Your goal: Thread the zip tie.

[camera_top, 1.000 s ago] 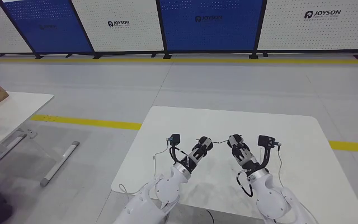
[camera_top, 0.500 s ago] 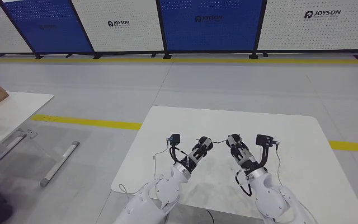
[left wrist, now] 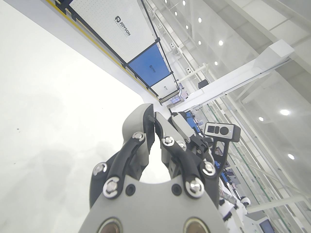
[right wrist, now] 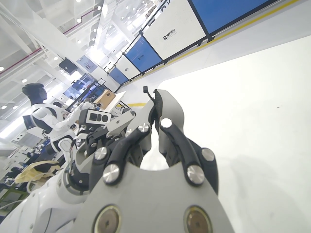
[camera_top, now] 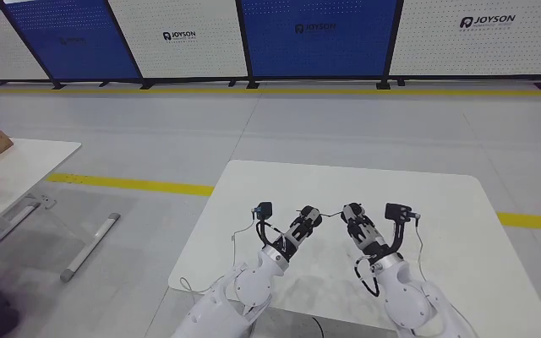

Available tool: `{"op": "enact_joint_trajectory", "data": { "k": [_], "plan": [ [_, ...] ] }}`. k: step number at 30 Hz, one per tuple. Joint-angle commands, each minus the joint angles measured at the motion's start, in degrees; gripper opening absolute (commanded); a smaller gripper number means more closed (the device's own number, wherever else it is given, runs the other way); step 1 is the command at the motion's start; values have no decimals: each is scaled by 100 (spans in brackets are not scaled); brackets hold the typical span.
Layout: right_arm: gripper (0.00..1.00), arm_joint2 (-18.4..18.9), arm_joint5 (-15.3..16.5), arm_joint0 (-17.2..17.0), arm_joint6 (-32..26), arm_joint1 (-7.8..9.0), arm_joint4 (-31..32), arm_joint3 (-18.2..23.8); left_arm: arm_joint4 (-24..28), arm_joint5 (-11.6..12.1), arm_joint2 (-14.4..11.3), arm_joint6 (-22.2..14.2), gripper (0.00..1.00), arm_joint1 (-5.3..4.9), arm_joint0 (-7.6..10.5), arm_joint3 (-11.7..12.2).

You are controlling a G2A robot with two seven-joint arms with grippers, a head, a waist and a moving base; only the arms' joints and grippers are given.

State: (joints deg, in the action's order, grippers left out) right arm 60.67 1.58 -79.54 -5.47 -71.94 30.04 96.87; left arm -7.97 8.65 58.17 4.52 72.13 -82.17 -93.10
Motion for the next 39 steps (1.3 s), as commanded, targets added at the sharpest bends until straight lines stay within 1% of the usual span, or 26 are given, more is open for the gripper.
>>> {"op": "enact_joint_trajectory", "data": {
  "k": [1,6,14,19,25,31,39],
  "plan": [
    [0,-13,-5,21,-8,-12,5,-29,0,0,0,0,0,0,0,0],
    [0,-27,11,47,-5,-38,-9,-77,0,0,0,0,0,0,0,0],
    [0,17,166,-12,173,-70,-65,-37,0,0,0,0,0,0,0,0],
    [0,63,110,-35,126,-72,74,-64,0,0,0,0,0,0,0,0],
    [0,72,77,-100,308,-88,305,-29,0,0,0,0,0,0,0,0],
    [0,107,117,-153,294,-101,286,14,0,0,0,0,0,0,0,0],
    [0,182,176,-227,118,-102,284,119,0,0,0,0,0,0,0,0]
  ]
}}
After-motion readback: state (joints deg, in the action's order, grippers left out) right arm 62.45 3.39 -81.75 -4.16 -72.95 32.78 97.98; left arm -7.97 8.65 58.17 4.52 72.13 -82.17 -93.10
